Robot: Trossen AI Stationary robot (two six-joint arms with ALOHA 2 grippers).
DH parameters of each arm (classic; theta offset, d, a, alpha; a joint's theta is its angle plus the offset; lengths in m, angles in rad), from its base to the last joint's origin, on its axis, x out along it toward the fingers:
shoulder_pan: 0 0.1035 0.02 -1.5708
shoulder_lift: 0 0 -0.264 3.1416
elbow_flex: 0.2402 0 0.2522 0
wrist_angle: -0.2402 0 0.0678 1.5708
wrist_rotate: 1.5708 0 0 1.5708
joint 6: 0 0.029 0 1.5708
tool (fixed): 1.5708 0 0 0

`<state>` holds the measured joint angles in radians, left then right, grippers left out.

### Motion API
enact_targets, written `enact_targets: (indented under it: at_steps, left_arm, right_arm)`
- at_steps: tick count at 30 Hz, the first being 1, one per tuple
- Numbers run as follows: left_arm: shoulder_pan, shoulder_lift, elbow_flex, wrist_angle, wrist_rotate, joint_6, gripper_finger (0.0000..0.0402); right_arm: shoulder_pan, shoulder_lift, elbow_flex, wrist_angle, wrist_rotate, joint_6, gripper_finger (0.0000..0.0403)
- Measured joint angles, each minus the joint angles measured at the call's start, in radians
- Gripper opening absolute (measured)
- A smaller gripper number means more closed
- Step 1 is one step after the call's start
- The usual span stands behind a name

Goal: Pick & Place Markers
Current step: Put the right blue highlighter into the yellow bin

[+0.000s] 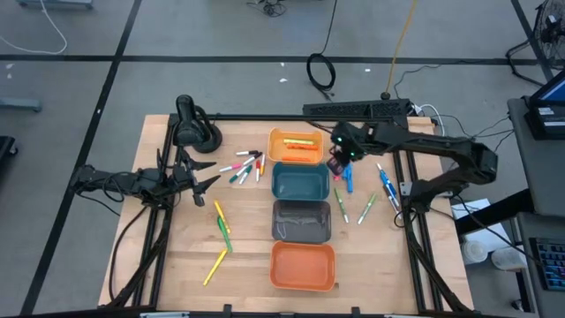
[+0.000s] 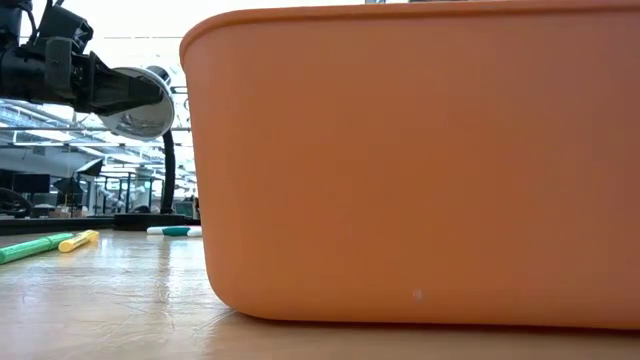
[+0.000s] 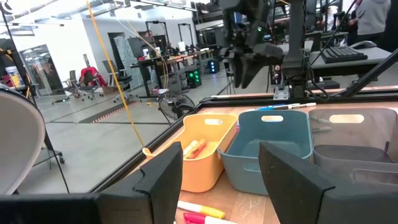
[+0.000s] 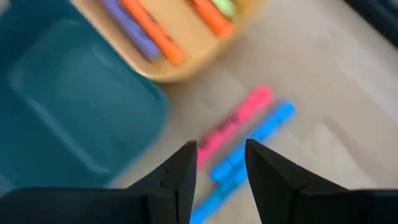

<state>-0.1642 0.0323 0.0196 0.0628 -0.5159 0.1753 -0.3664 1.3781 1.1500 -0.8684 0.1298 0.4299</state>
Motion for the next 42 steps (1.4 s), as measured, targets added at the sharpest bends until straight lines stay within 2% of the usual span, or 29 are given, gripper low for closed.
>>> enact_targets:
  at_steps: [8,17,26,32,42]
  left_arm:
    - [0.0,0.0,0.0,0.0,0.0,0.0,0.0214]
    - [0.0,0.0,0.0,0.0,0.0,0.0,0.0214]
    - [0.0,0.0,0.0,0.0,0.0,0.0,0.0214]
    - [0.0,0.0,0.0,0.0,0.0,0.0,0.0214]
    - [0.0,0.0,0.0,0.0,0.0,0.0,0.0214]
  right_arm:
    - [0.0,-0.096,-0.241,0.024,0.051,0.123,0.0122]
    - [0.002,-0.101,-0.448,0.217,0.052,0.171,0.0119]
    - [0.004,-0.101,-0.47,0.272,0.049,0.217,0.0118]
    - [0.047,-0.08,-0.471,0.275,0.05,0.24,0.0118]
    - [0.08,0.045,-0.47,0.32,0.057,0.243,0.0118]
